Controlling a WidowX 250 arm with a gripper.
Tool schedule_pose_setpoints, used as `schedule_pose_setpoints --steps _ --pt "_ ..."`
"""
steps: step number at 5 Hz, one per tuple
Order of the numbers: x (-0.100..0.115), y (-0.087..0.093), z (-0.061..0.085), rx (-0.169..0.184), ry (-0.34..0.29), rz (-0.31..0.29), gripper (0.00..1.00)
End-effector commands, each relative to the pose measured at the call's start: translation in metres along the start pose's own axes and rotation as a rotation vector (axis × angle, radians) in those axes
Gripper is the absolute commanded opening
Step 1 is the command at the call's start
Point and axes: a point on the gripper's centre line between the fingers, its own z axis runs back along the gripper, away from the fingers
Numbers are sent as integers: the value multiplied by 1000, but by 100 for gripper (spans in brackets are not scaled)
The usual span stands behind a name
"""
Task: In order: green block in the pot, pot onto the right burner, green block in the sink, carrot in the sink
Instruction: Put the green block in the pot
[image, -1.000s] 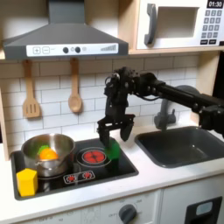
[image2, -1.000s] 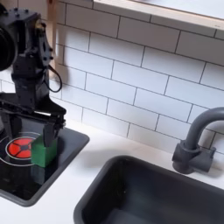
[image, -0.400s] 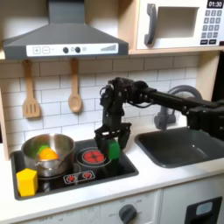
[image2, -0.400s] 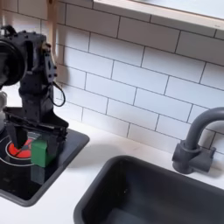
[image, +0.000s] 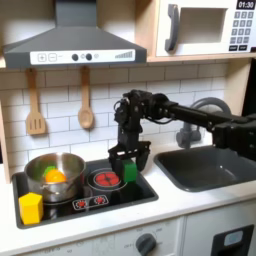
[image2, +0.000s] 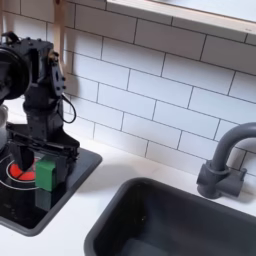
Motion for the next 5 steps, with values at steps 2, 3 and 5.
schedule_pose_setpoints --steps 2,3,5 --pt "6 -5 -22 -35 27 -14 100" --pt "11 -7 -22 -37 9 -17 100" --pt "11 -3 -16 -40 -23 7 0"
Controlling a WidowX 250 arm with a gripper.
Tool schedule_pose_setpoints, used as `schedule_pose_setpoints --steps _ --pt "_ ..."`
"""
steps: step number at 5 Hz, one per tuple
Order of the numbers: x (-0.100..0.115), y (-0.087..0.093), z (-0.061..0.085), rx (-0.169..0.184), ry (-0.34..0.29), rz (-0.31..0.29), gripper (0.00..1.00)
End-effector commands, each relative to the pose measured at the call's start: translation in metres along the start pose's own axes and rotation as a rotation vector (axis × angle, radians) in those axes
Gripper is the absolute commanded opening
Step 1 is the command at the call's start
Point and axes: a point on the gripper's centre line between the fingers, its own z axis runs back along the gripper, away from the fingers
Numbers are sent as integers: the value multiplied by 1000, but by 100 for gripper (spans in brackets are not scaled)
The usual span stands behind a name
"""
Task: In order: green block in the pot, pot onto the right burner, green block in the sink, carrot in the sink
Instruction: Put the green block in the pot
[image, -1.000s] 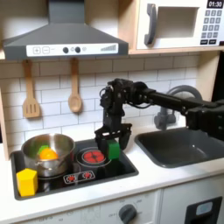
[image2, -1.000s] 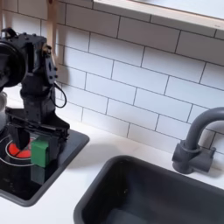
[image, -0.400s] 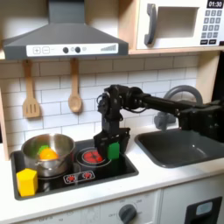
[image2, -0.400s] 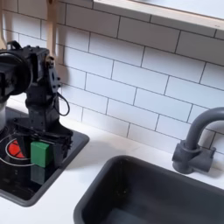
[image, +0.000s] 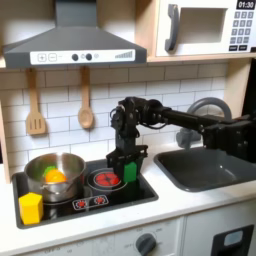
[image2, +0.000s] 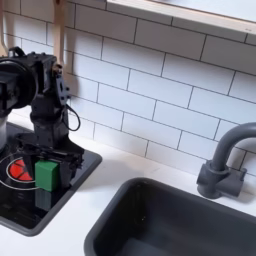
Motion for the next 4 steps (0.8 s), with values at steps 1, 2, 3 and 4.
schedule_pose_setpoints --steps 1,2,3,4 --pt "-1 0 3 2 -14 7 0" --pt "-3 1 9 7 -32 8 0" --pt "-8 3 18 -5 -40 14 0" --pt "-7 0 34 5 -51 -11 0"
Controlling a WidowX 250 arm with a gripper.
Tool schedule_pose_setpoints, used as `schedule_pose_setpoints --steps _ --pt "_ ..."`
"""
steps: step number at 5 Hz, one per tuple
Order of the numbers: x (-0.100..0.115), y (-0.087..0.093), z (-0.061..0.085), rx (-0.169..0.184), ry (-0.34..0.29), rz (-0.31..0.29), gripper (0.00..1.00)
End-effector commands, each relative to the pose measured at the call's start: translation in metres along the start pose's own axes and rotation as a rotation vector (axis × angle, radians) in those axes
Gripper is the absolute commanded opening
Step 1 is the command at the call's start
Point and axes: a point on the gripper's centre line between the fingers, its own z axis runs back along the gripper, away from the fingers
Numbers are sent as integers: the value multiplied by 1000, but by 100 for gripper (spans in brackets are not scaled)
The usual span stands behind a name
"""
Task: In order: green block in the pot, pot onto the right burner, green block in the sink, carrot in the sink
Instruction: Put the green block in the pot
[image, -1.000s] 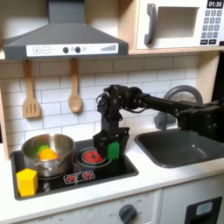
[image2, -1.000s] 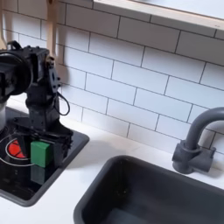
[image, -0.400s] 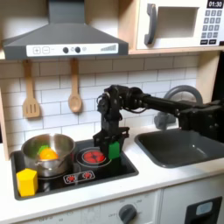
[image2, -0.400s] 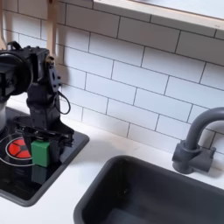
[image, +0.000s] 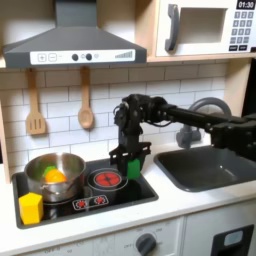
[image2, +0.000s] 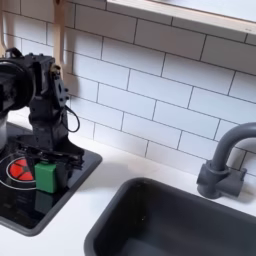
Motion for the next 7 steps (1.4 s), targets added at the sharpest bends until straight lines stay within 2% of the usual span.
schedule_pose_setpoints --steps 1,2,3,4,5,7 --pt "-1 7 27 16 -26 6 0" --pt "3 12 34 29 -44 16 0" --pt "2 18 45 26 -61 39 0" --pt "2 29 49 57 -75 74 0" --pt "1 36 64 68 -111 110 0" --pt "0 61 71 111 -132 196 0"
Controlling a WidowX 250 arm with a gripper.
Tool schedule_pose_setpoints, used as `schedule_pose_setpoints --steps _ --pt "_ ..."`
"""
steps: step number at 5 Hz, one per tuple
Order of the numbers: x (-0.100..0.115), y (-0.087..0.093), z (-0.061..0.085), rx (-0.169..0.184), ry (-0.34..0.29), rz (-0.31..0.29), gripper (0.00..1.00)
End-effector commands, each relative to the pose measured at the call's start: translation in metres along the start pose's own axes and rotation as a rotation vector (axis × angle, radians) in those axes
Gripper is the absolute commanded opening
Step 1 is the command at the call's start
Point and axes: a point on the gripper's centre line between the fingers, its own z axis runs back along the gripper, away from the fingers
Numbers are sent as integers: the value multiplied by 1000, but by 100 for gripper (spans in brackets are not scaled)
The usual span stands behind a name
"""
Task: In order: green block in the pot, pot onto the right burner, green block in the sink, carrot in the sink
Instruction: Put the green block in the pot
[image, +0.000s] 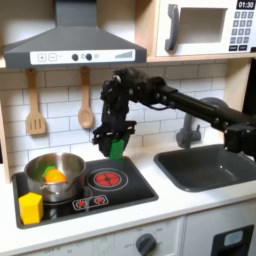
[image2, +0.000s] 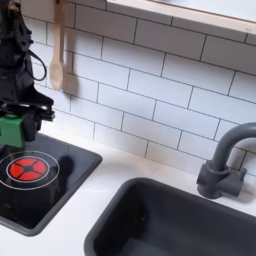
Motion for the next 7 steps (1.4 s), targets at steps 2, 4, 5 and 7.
schedule_pose_setpoints --steps 2,4,5,7 --pt "8 39 18 57 -53 104 0" --pt "11 56 29 106 -88 137 0" --pt "14 63 30 120 -110 151 0" --pt "20 86 26 178 -162 167 0"
